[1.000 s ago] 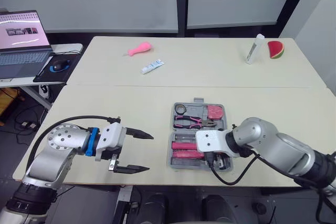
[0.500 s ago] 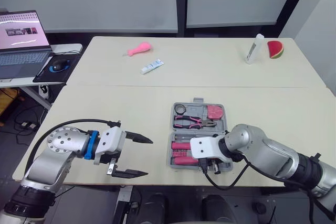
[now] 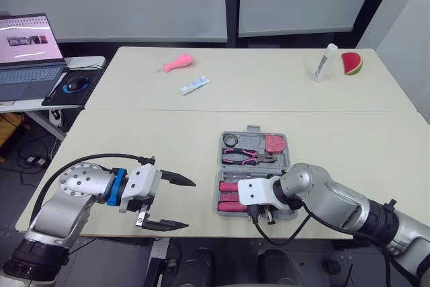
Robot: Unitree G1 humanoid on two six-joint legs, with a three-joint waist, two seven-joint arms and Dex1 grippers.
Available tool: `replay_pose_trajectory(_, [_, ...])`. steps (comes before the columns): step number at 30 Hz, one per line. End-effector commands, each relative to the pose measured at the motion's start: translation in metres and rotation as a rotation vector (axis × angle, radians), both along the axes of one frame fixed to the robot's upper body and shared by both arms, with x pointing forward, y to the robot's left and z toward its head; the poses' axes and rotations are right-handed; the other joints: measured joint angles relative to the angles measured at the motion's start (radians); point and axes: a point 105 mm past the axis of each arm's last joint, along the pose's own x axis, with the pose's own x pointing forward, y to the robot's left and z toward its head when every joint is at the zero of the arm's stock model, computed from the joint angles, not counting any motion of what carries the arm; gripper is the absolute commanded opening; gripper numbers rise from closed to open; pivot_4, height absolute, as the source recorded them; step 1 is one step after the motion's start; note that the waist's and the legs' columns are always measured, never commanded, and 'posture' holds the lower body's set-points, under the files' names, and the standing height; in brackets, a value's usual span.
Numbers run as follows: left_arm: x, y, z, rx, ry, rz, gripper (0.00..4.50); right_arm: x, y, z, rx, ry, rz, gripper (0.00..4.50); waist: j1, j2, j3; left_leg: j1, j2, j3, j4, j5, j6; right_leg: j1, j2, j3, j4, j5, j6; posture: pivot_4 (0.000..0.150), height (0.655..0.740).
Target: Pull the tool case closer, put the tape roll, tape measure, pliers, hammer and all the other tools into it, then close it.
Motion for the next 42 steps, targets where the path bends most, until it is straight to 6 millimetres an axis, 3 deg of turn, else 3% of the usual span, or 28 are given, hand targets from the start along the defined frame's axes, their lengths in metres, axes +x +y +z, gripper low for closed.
replay_pose_trajectory(1, [-0.003, 0.0, 0.005, 0.012, -0.026, -0.014, 4.5, -0.005, 0.005, 0.0, 0.026, 0.014, 0.013, 0.74, -0.001, 0.0, 0.0, 0.0, 0.0, 0.0, 0.0, 0.0, 0.0, 0.0, 0.0, 0.0, 0.0, 0.0, 0.0, 0.15, 0.74])
replay_pose_trajectory(2, [-0.003, -0.001, 0.005, 0.01, -0.028, -0.014, 4.5, -0.004, 0.004, 0.001, 0.027, 0.011, 0.009, 1.46, -0.001, 0.0, 0.0, 0.0, 0.0, 0.0, 0.0, 0.0, 0.0, 0.0, 0.0, 0.0, 0.0, 0.0, 0.0, 0.15, 0.74])
replay_pose_trajectory(4, [-0.003, -0.001, 0.006, 0.009, -0.031, -0.016, 4.5, -0.003, 0.004, 0.003, 0.037, 0.005, -0.003, 1.79, 0.0, 0.0, 0.0, 0.0, 0.0, 0.0, 0.0, 0.0, 0.0, 0.0, 0.0, 0.0, 0.0, 0.0, 0.0, 0.15, 0.74])
replay_pose_trajectory(16, [0.004, -0.004, 0.006, 0.008, -0.043, -0.027, 4.5, -0.003, -0.004, 0.04, 0.197, 0.05, -0.028, 1.79, 0.001, 0.0, 0.0, 0.0, 0.0, 0.0, 0.0, 0.0, 0.0, 0.001, 0.0, 0.0, 0.0, 0.0, 0.0, 0.15, 0.74])
replay_pose_trajectory(26, [0.009, -0.003, 0.008, 0.016, -0.054, -0.029, 4.5, -0.003, -0.005, 0.027, 0.242, 0.038, -0.059, 0.09, 0.001, 0.0, 0.0, 0.0, 0.0, 0.0, 0.0, 0.0, 0.0, 0.003, 0.0, 0.0, 0.0, 0.0, 0.0, 0.15, 0.74])
replay_pose_trajectory(42, [0.011, -0.002, 0.009, 0.025, -0.061, -0.027, 4.5, -0.001, -0.019, -0.01, 0.16, 0.043, -0.079, 0.04, 0.001, 0.0, 0.0, 0.0, 0.0, 0.0, 0.0, 0.0, 0.0, 0.004, 0.0, 0.0, 0.0, 0.0, 0.0, 0.15, 0.74])
